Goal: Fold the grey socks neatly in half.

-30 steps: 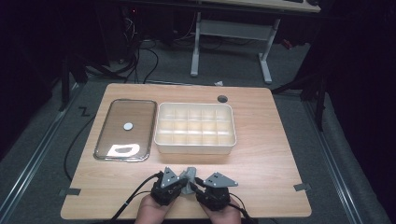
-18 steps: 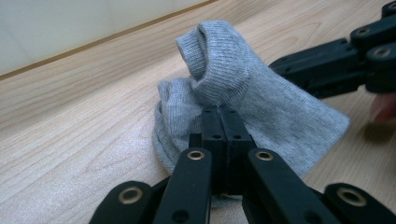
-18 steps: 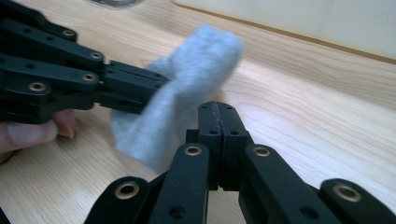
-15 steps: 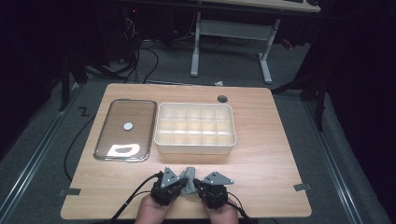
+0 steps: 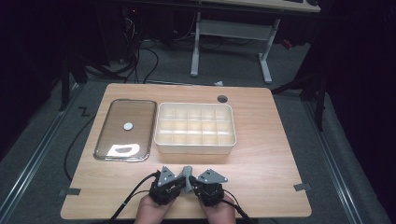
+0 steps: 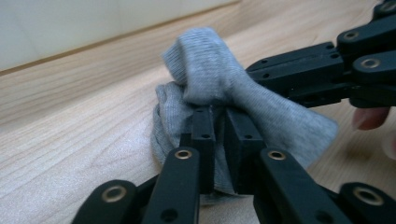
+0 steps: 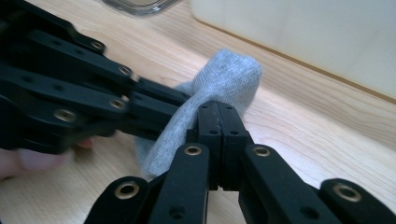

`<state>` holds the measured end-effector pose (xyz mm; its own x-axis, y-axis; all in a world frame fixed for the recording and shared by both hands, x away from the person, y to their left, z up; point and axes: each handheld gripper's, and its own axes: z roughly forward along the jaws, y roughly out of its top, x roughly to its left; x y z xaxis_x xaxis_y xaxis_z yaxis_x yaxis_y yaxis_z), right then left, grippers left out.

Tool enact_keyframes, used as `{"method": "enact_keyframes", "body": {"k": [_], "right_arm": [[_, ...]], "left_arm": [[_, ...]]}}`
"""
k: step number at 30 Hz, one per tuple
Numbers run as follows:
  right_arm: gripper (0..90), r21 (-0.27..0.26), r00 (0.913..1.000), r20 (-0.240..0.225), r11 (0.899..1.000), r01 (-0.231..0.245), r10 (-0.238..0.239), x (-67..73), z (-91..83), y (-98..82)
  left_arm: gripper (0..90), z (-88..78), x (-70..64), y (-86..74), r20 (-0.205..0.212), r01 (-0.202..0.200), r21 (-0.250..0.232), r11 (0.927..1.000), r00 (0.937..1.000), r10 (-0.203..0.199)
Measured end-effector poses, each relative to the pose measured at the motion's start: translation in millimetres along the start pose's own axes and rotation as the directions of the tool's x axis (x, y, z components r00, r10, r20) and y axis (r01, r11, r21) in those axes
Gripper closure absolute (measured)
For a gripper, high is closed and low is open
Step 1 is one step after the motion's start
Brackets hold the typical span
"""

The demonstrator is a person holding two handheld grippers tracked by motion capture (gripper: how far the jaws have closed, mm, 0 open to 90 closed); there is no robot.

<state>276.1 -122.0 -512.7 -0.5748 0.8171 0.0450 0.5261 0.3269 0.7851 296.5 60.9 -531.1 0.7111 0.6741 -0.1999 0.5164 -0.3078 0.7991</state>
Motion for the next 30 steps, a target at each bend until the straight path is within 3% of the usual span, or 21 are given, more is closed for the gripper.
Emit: {"method": "enact_keyframes", "body": {"k": [5, 11, 16, 20, 24, 26, 30], "right_arm": [[90.0, -0.001, 0.9997, 0.009, 1.000, -0.023, 0.023, -5.5, -1.2, -3.8], [90.0, -0.003, 0.9995, 0.018, 1.000, -0.026, 0.026, -8.0, -1.6, -4.2], [90.0, -0.004, 0.9994, 0.019, 1.000, -0.027, 0.027, -8.8, -1.9, -5.1], [90.0, 0.004, 0.9991, 0.023, 0.999, -0.037, 0.037, -8.9, -1.4, -6.4], [90.0, 0.007, 0.9988, 0.028, 0.999, -0.041, 0.041, -10.1, -0.4, -7.4], [90.0, 0.006, 0.9986, 0.030, 0.999, -0.044, 0.044, -10.2, -0.8, -8.0], [90.0, 0.008, 0.9985, 0.031, 0.999, -0.046, 0.046, -10.4, -1.7, -8.6]], "left_arm": [[80.3, -2.4, 2.1, 0.6, 0.033, 0.023, -0.011, 0.9997, 0.9992, -0.023], [76.7, -8.5, 3.1, 3.3, 0.039, 0.034, -0.033, 0.9989, 0.9987, -0.033], [75.2, -20.4, 8.5, 7.9, 0.025, 0.048, -0.089, 0.9948, 0.9986, -0.046], [72.9, -32.3, 21.8, 9.2, -0.028, 0.057, -0.106, 0.9928, 0.9978, -0.060], [80.6, -34.2, 33.9, 2.4, -0.081, 0.075, -0.037, 0.9965, 0.9937, -0.077], [81.9, -30.7, 33.1, -1.5, -0.060, 0.086, -0.002, 0.9963, 0.9945, -0.086], [81.6, -18.9, 23.0, -5.2, -0.035, 0.065, 0.066, 0.9957, 0.9974, -0.063]]}}
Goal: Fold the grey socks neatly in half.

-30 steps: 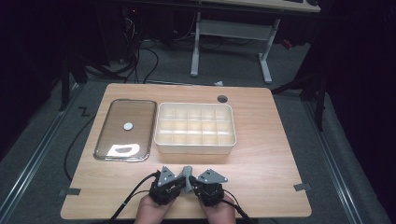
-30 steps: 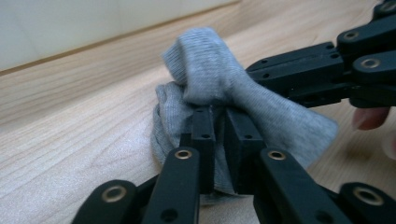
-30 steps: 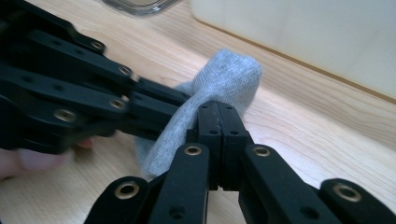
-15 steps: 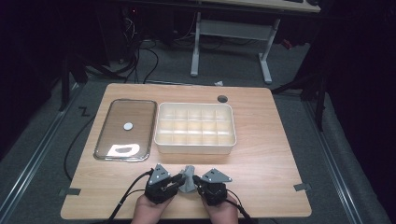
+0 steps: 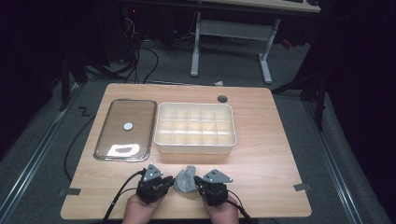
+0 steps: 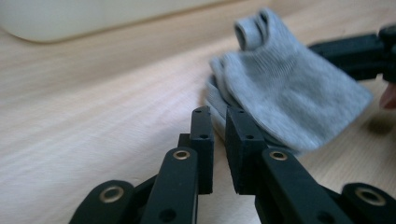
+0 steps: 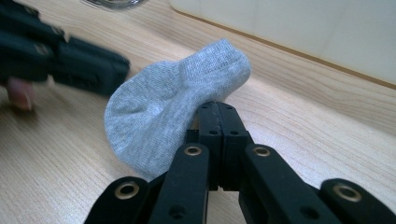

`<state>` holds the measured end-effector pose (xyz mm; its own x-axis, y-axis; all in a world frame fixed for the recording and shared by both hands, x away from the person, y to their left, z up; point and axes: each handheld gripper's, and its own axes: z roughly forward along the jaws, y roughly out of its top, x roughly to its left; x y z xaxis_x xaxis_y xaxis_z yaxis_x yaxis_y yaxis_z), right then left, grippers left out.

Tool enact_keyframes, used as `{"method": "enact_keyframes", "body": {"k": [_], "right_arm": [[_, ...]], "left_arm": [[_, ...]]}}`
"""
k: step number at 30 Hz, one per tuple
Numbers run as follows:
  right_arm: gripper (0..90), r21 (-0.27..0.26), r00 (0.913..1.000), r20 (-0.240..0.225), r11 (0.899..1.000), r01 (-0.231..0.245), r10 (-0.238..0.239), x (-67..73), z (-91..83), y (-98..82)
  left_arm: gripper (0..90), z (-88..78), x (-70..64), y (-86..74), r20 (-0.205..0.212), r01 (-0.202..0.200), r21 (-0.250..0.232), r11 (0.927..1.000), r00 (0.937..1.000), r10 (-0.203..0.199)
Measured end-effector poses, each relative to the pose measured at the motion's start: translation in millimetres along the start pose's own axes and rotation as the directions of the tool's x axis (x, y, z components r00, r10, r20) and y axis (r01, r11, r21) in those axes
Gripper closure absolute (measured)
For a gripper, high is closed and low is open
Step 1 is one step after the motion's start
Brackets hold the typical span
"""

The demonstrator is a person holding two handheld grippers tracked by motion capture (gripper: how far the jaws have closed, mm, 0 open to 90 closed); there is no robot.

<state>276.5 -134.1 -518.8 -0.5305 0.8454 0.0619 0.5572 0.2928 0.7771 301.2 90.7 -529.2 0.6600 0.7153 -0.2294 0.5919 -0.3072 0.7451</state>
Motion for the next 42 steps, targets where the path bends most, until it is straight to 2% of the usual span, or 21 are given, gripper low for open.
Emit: {"method": "enact_keyframes", "body": {"k": [6, 13, 17, 22, 28, 34, 38, 42], "right_arm": [[90.0, -0.008, 1.0000, 0.002, 1.000, 0.000, 0.000, -0.6, -3.8, 1.9], [90.0, -0.016, 0.9998, 0.009, 1.000, 0.017, -0.017, 2.1, -6.0, 6.2], [90.0, -0.015, 0.9995, 0.007, 0.999, 0.031, -0.031, 5.5, -6.5, 9.1], [90.0, -0.016, 0.9987, 0.018, 0.999, 0.047, -0.047, 7.0, -6.8, 12.1], [90.0, -0.007, 0.9976, 0.043, 0.999, 0.054, -0.054, 4.3, -7.1, 13.5], [90.0, 0.010, 0.9940, 0.053, 0.995, 0.096, -0.096, 9.7, -3.4, 6.0], [90.0, 0.003, 0.9927, 0.054, 0.994, 0.108, -0.108, 12.0, -1.4, -1.3], [90.0, -0.005, 0.9917, 0.053, 0.993, 0.117, -0.117, 13.6, -0.3, -5.8]], "left_arm": [[81.3, 4.0, -7.3, 0.0, 0.036, 0.008, 0.001, 1.0000, 0.9993, -0.008], [81.8, 4.9, -13.5, 2.1, 0.050, -0.005, -0.010, 0.9999, 0.9988, 0.005], [85.0, 6.9, -17.7, 2.9, 0.061, -0.013, -0.010, 0.9999, 0.9981, 0.014], [87.4, 15.0, -24.2, 5.7, 0.086, -0.015, -0.008, 0.9998, 0.9962, 0.016], [89.1, 26.2, -33.0, 11.1, 0.107, -0.043, -0.001, 0.9991, 0.9933, 0.043], [90.0, 28.6, -38.0, 8.0, 0.124, -0.086, 0.036, 0.9956, 0.9889, 0.081], [89.3, 26.3, -38.2, 5.3, 0.124, -0.091, 0.052, 0.9945, 0.9887, 0.084], [83.8, 18.8, -36.0, 0.3, 0.122, -0.093, 0.045, 0.9946, 0.9888, 0.087]]}}
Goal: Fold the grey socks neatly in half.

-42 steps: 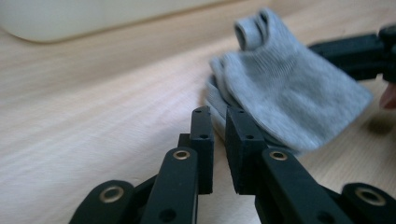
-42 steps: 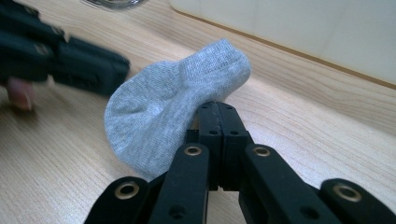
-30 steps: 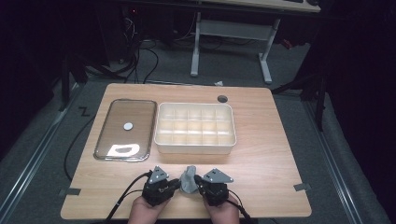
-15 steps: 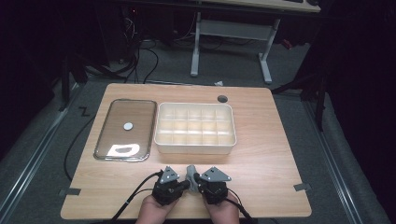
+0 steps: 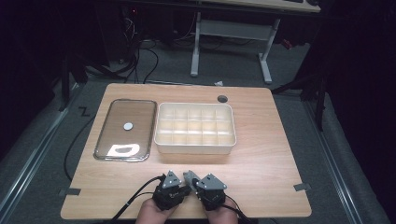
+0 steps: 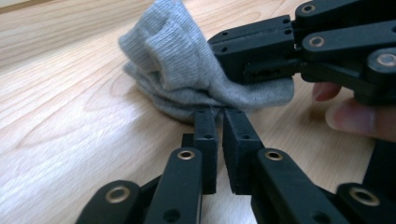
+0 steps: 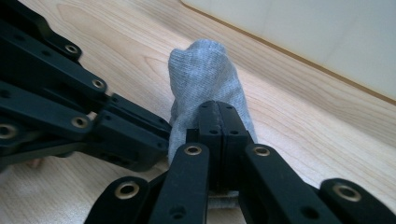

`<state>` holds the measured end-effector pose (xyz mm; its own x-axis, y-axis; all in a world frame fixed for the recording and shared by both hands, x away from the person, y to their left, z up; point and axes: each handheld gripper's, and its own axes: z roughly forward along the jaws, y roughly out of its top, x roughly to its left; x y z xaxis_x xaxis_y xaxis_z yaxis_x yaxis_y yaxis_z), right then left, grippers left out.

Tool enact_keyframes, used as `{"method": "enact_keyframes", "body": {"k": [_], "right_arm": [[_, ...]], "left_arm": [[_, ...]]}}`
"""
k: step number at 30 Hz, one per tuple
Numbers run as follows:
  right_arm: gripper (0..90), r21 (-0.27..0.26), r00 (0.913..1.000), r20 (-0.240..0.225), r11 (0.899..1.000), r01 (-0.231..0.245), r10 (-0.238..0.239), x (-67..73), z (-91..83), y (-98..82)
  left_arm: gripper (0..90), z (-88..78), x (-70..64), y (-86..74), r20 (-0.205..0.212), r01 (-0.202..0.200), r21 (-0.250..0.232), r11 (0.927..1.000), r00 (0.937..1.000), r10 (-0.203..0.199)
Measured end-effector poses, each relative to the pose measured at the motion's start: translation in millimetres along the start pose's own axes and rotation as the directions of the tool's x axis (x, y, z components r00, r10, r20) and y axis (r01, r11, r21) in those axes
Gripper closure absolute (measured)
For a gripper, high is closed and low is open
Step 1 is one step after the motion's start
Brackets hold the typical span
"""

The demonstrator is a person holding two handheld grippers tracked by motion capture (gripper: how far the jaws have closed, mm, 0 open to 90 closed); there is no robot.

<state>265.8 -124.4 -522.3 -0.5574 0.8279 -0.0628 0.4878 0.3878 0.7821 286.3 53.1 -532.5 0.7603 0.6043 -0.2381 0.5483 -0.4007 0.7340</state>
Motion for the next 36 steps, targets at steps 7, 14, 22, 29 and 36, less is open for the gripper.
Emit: {"method": "enact_keyframes", "body": {"k": [7, 14, 22, 29, 36], "right_arm": [[90.0, -0.013, 0.9997, 0.014, 1.000, 0.020, -0.020, 2.8, 0.7, -2.0], [90.0, -0.015, 0.9997, 0.016, 1.000, 0.019, -0.019, 3.6, 0.9, -2.5], [90.0, -0.025, 0.9999, 0.002, 1.000, 0.012, -0.012, 1.8, 1.0, -3.9], [90.0, -0.031, 0.9998, -0.016, 0.999, 0.008, -0.009, 1.3, 0.4, -4.8], [85.3, -0.088, 0.9969, -0.068, 0.995, -0.045, 0.039, -1.1, -29.0, -4.4]], "left_arm": [[79.1, -18.5, 8.2, 3.0, -0.045, 0.012, -0.105, 0.9944, 0.9988, -0.017], [90.0, -28.6, 17.4, 32.1, -0.056, 0.033, -0.230, 0.9727, 0.9973, -0.047], [90.0, 4.4, 2.8, 41.5, -0.031, 0.026, -0.163, 0.9862, 0.9990, -0.032], [90.0, 8.0, 11.7, 16.9, -0.060, 0.025, -0.154, 0.9878, 0.9976, -0.035], [90.0, 9.0, 10.4, 14.0, -0.082, -0.003, -0.163, 0.9866, 0.9966, -0.011]]}}
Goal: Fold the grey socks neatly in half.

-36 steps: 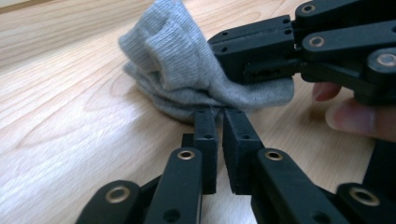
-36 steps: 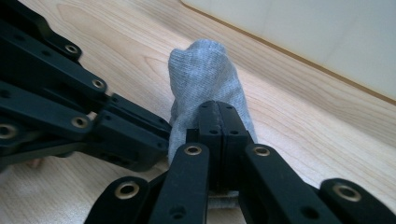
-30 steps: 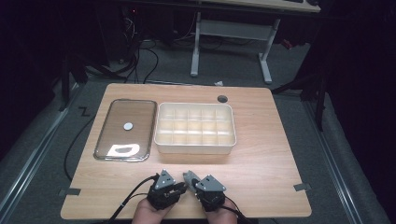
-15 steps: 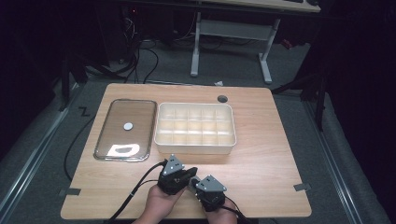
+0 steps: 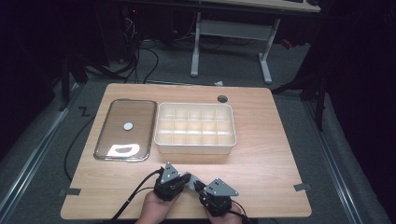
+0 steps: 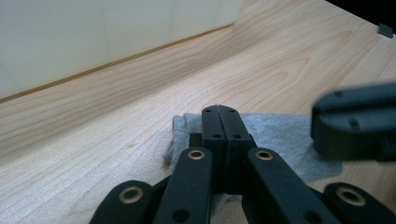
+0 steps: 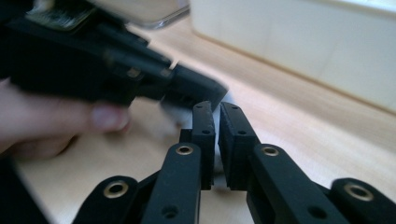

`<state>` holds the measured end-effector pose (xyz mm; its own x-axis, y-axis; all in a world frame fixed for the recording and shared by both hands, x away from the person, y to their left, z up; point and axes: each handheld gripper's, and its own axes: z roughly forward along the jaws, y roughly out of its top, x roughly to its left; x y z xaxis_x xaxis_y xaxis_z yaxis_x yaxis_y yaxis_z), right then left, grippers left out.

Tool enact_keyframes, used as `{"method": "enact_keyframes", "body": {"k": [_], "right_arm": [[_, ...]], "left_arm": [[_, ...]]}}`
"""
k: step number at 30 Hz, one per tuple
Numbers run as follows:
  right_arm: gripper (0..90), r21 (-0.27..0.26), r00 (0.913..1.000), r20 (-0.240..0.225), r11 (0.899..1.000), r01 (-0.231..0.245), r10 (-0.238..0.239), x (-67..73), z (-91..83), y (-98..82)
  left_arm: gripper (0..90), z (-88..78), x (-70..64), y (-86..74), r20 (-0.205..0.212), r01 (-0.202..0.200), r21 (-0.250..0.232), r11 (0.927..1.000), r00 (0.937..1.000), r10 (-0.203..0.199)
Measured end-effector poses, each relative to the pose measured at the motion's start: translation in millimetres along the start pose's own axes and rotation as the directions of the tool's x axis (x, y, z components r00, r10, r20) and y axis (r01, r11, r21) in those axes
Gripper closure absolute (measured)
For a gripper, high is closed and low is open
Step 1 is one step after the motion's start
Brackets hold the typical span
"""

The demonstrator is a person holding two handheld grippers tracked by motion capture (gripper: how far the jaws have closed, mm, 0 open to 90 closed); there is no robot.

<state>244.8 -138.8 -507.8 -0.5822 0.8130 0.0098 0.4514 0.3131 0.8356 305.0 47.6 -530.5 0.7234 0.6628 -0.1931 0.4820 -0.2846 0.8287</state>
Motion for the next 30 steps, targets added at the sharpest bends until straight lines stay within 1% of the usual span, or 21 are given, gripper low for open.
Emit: {"method": "enact_keyframes", "body": {"k": [1, 2, 4, 5, 7, 10, 12, 13, 16, 19, 20, 22, 24, 25, 26, 27, 29, 30], "right_arm": [[85.4, 0.016, 1.0000, -0.003, 1.000, 0.005, -0.005, 0.9, -0.1, -1.5], [86.2, 0.046, 0.9999, -0.004, 0.999, 0.013, -0.013, 1.9, 1.9, -5.4], [88.6, 0.087, 0.9999, -0.003, 0.996, 0.010, -0.010, 1.3, 6.6, -11.4], [89.7, 0.099, 0.9999, -0.008, 0.995, 0.008, -0.007, 0.3, 9.2, -14.3], [90.0, 0.100, 0.9999, -0.014, 0.995, -0.004, 0.005, -1.3, 10.7, -17.1], [90.0, 0.102, 0.9999, -0.016, 0.995, 0.001, 0.001, -1.3, 11.3, -18.7], [90.0, 0.114, 0.9996, -0.027, 0.994, 0.000, 0.003, -3.3, 10.7, -17.6], [89.8, 0.109, 0.9993, -0.033, 0.994, -0.011, 0.015, -4.3, 8.4, -15.6], [82.9, 0.061, 0.9978, -0.048, 0.997, -0.041, 0.044, -11.4, -3.4, -5.7], [73.6, 0.045, 0.9967, -0.043, 0.997, -0.067, 0.069, -23.2, -6.9, 6.9], [70.8, 0.051, 0.9961, -0.045, 0.996, -0.073, 0.076, -26.3, -6.2, 9.4], [66.9, 0.088, 0.9933, -0.058, 0.992, -0.094, 0.100, -32.8, -1.1, 14.3], [61.4, 0.125, 0.9902, -0.082, 0.987, -0.103, 0.114, -37.8, 7.2, 16.1], [58.7, 0.153, 0.9861, -0.102, 0.982, -0.114, 0.131, -39.5, 11.6, 16.6], [57.4, 0.170, 0.9828, -0.123, 0.979, -0.116, 0.138, -40.6, 16.1, 16.5], [54.9, 0.196, 0.9787, -0.137, 0.973, -0.124, 0.153, -40.9, 20.9, 15.9], [52.7, 0.221, 0.9776, -0.136, 0.967, -0.129, 0.161, -42.1, 26.9, 14.7], [51.9, 0.234, 0.9745, -0.149, 0.963, -0.131, 0.168, -43.7, 29.9, 13.8]], "left_arm": [[90.0, 0.6, 0.0, 0.0, 0.005, 0.000, 0.000, 1.0000, 1.0000, 0.000], [90.0, 0.7, -0.1, -0.1, 0.005, 0.000, -0.001, 1.0000, 1.0000, 0.000], [90.0, 0.7, -0.5, -0.4, 0.008, -0.001, -0.001, 1.0000, 1.0000, 0.001], [90.0, 0.8, -0.9, -0.9, 0.005, -0.002, -0.006, 1.0000, 1.0000, 0.002], [90.0, 0.2, -1.2, -1.3, 0.003, -0.009, -0.003, 1.0000, 1.0000, 0.009], [90.0, 0.7, -1.0, -1.3, 0.008, -0.006, -0.004, 1.0000, 0.9999, 0.006], [90.0, 0.9, -1.3, -1.6, 0.007, -0.011, -0.005, 0.9999, 0.9999, 0.011], [90.0, 1.1, -1.6, -1.9, 0.007, -0.012, -0.008, 0.9999, 0.9999, 0.012], [90.0, 0.8, -2.0, -2.0, 0.004, -0.012, -0.006, 0.9999, 0.9999, 0.012], [90.0, 0.9, -1.6, -2.1, 0.005, -0.009, -0.010, 0.9999, 0.9999, 0.009], [90.0, 0.8, -1.4, -2.1, 0.007, -0.008, -0.009, 0.9999, 0.9999, 0.008], [90.0, 0.8, -1.4, -2.1, 0.006, -0.007, -0.009, 0.9999, 1.0000, 0.008], [90.0, 0.7, -1.4, -2.1, 0.006, -0.007, -0.009, 0.9999, 1.0000, 0.007], [90.0, 0.7, -1.2, -2.1, 0.007, -0.006, -0.009, 0.9999, 1.0000, 0.007], [90.0, 0.6, -1.1, -2.1, 0.008, -0.005, -0.009, 0.9999, 1.0000, 0.005], [90.0, 0.5, -1.0, -2.1, 0.009, -0.004, -0.009, 1.0000, 1.0000, 0.004], [90.0, 0.0, -0.5, -2.2, 0.012, 0.001, -0.007, 1.0000, 0.9999, 0.000], [90.0, -0.2, -0.3, -2.4, 0.014, 0.003, -0.010, 0.9999, 0.9999, -0.003]]}}
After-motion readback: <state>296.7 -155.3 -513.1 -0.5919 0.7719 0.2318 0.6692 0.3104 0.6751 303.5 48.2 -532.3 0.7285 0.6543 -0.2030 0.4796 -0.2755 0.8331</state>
